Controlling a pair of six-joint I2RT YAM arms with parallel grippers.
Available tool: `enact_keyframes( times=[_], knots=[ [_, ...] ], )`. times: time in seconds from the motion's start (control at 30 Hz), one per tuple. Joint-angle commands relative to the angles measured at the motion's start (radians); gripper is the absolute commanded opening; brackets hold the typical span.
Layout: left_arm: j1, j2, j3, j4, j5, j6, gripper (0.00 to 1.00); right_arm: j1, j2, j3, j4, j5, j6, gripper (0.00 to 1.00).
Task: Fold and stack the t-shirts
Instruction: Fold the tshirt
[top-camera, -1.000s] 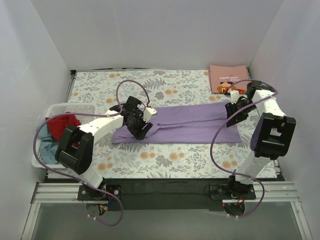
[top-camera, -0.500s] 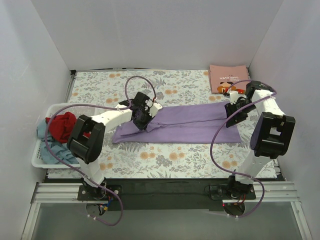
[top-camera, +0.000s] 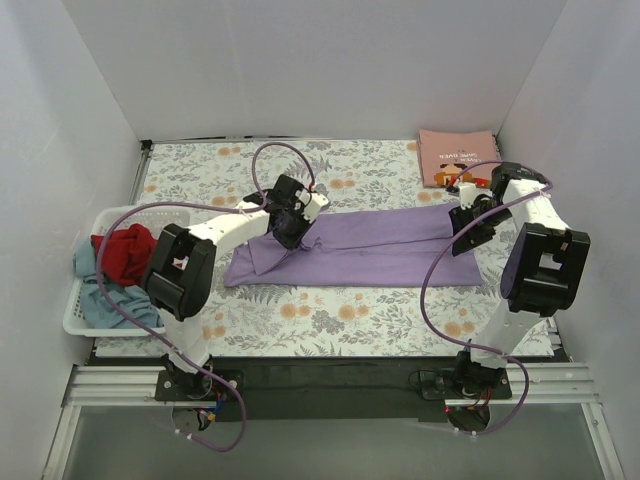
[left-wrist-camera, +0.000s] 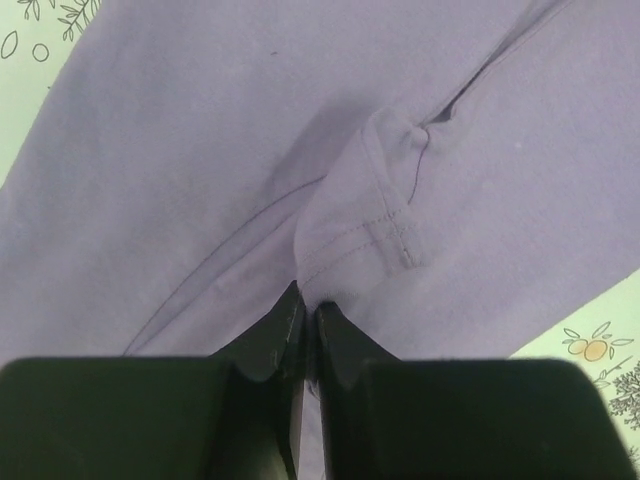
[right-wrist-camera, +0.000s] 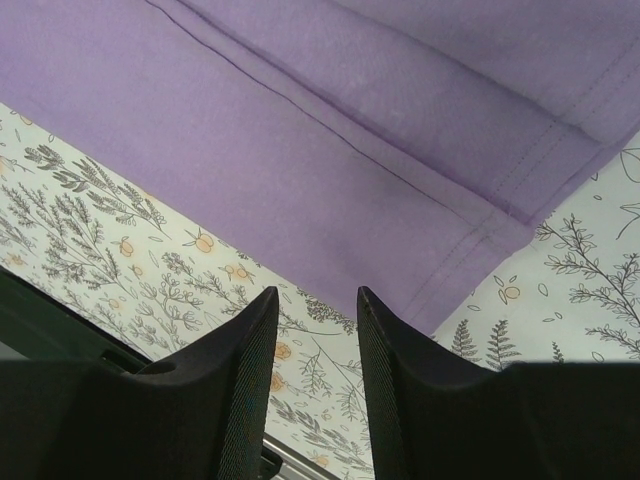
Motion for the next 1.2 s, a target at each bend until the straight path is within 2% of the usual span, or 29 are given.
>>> enact_keyframes(
  times=[0.0,0.2,0.3,0.53,0.8,0.97,1.03,1.07,1.17],
  knots=[
    [-0.001,0.015,0.035,0.033,0.014,-0.031,0.06,-0.005,0.008,-0.001,-0.016,-0.027,-0.009,0.44],
    [-0.001,0.055,0.077,0.05,0.053,-0.091,0.06,-0.005,0.019,0.001,-0.018,-0.027,-0.007,0.44],
    [-0.003,0.071,0.095,0.048,0.076,-0.111,0.11,-0.005,0.019,0.001,-0.016,-0.025,-0.007,0.45],
    [-0.001,0.083,0.111,0.05,0.116,-0.163,0.15,-0.005,0.023,-0.002,-0.016,-0.027,-0.009,0.45],
    [-0.001,0.135,0.16,0.083,0.033,-0.257,0.09,-0.005,0.017,-0.005,-0.015,-0.027,-0.01,0.46],
    [-0.001,0.164,0.184,0.084,0.043,-0.278,0.21,-0.005,0.017,-0.011,-0.016,-0.022,-0.01,0.46],
    [-0.001,0.155,0.174,0.076,0.065,-0.269,0.31,-0.005,0.014,-0.011,-0.016,-0.021,-0.012,0.46],
    [-0.001,0.135,0.164,0.076,0.073,-0.266,0.4,-0.005,0.013,-0.01,-0.015,-0.019,-0.012,0.46],
    [0.002,0.082,0.129,0.096,0.108,-0.267,0.51,-0.005,0.016,-0.008,-0.016,-0.024,-0.012,0.47]
  ],
)
